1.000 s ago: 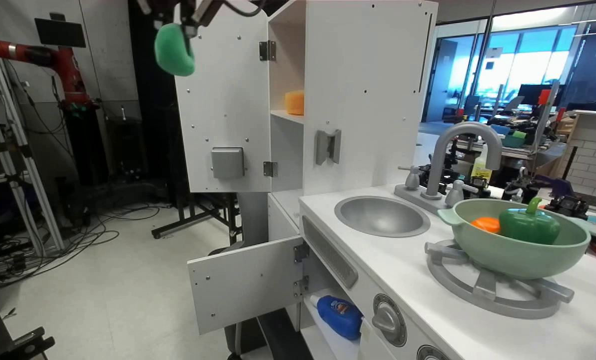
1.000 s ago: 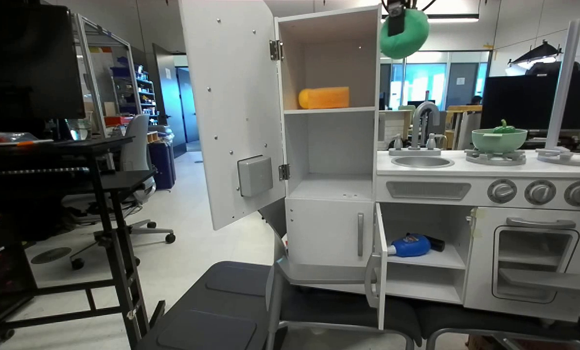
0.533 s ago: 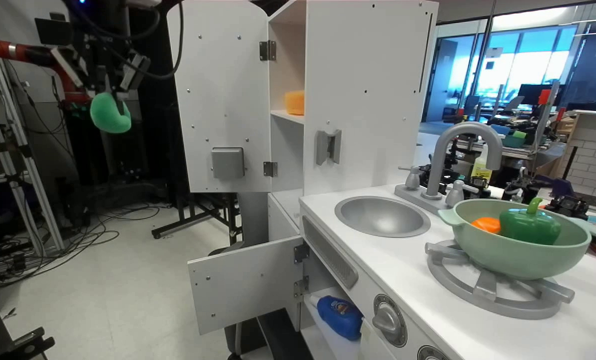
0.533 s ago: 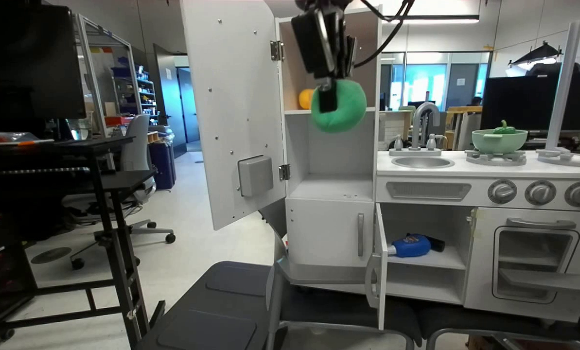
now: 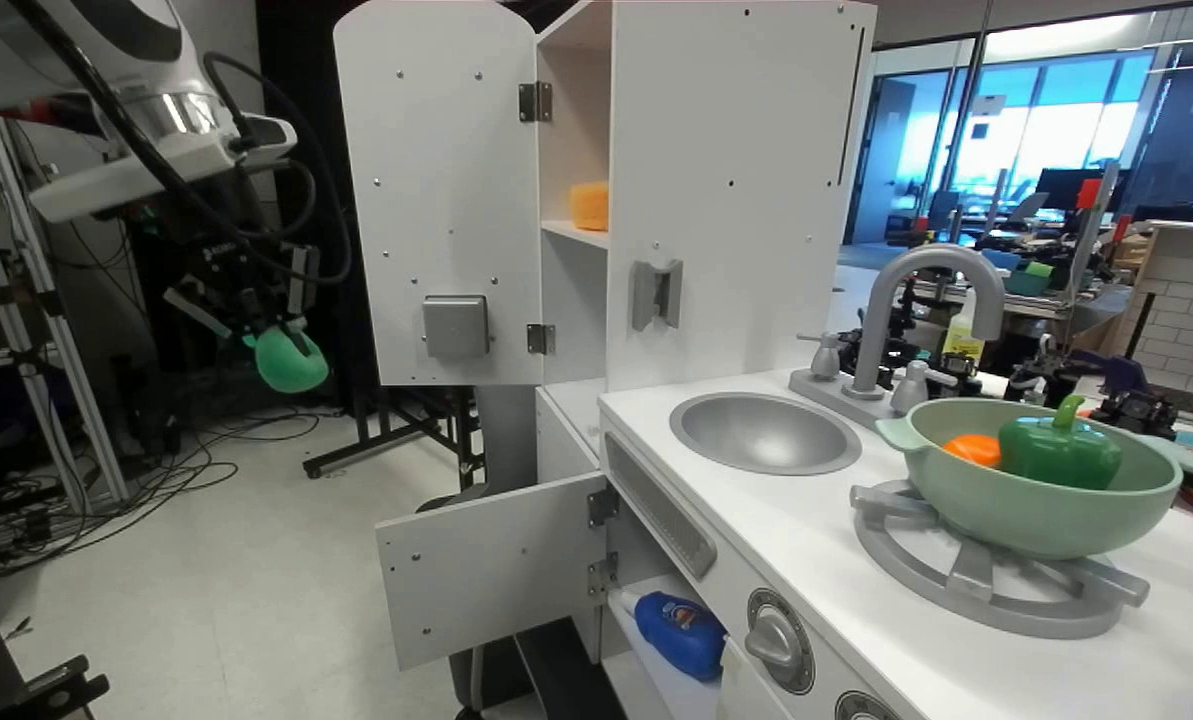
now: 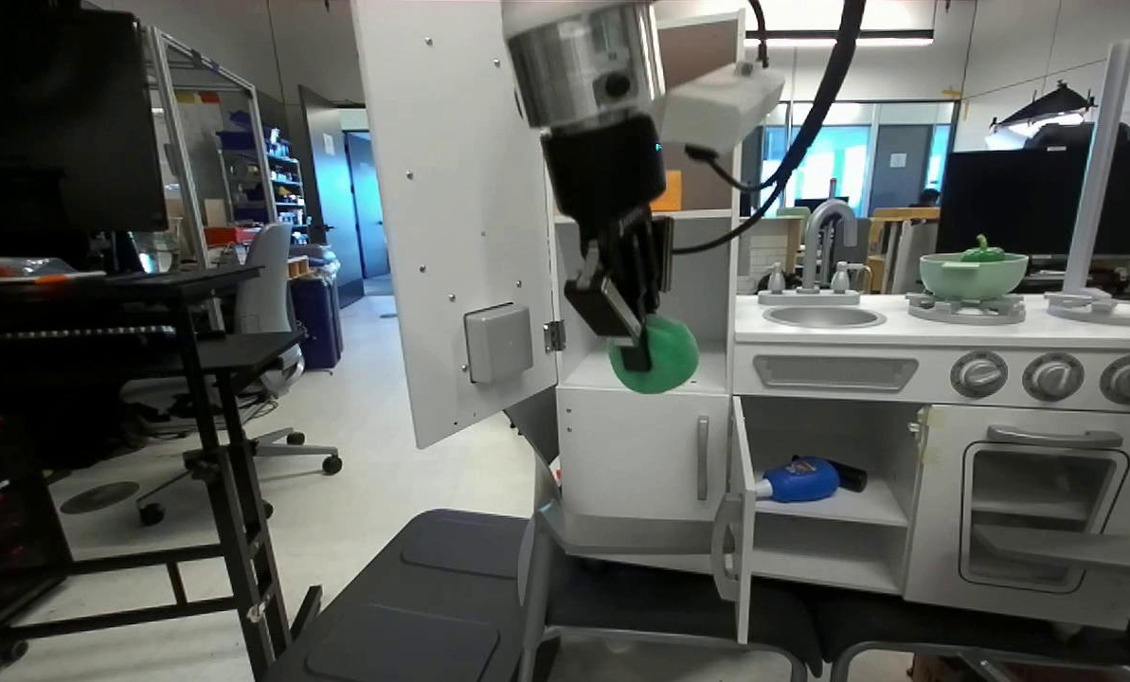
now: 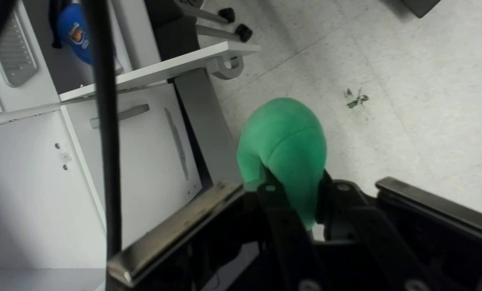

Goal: Pick up the green objects and put them in the cupboard.

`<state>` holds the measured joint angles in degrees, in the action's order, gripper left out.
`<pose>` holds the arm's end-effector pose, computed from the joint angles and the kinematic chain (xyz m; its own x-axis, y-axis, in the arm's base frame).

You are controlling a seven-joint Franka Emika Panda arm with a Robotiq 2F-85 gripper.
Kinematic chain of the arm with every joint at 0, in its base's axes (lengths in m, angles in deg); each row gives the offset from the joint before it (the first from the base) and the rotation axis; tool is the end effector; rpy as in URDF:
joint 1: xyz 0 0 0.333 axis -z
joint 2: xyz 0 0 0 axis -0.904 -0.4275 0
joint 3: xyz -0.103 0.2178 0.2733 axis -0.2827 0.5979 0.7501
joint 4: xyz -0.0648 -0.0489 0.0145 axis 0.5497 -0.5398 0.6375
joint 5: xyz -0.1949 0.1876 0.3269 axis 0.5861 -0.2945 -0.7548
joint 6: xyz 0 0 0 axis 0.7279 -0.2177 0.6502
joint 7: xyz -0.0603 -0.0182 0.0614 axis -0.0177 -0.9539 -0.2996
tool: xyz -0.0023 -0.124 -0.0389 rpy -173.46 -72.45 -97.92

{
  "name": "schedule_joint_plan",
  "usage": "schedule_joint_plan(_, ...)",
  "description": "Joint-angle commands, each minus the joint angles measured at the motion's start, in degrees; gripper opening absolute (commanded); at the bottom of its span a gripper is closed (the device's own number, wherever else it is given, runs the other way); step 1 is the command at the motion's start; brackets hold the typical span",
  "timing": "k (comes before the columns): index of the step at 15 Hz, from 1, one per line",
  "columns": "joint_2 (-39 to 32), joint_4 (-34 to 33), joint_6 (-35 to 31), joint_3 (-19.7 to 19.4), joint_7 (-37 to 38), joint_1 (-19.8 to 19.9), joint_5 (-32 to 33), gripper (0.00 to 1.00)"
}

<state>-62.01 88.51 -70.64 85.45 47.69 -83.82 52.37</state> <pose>0.5737 0.3016 0.2880 0.7281 0.6833 -0.0544 0.6598 -0.6771 0.3259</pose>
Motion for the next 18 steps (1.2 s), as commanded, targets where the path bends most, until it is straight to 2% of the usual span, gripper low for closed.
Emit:
schedule_joint_plan(1,-6.7,-4.3,-4.4,-5.4,10.5,-3.8,12.5,0.05)
schedule_joint_plan(5,-15.2,-14.0,-5.5,-9.1,18.4,-5.0,23.2,0.05)
schedule_joint_plan(10,-28.2,-30.3,-5.4,-11.6,21.1,-4.9,30.3,0.05)
schedule_joint_plan(18,-45.5,-55.9,-4.1,-15.3,17.2,-3.8,31.2,0.05)
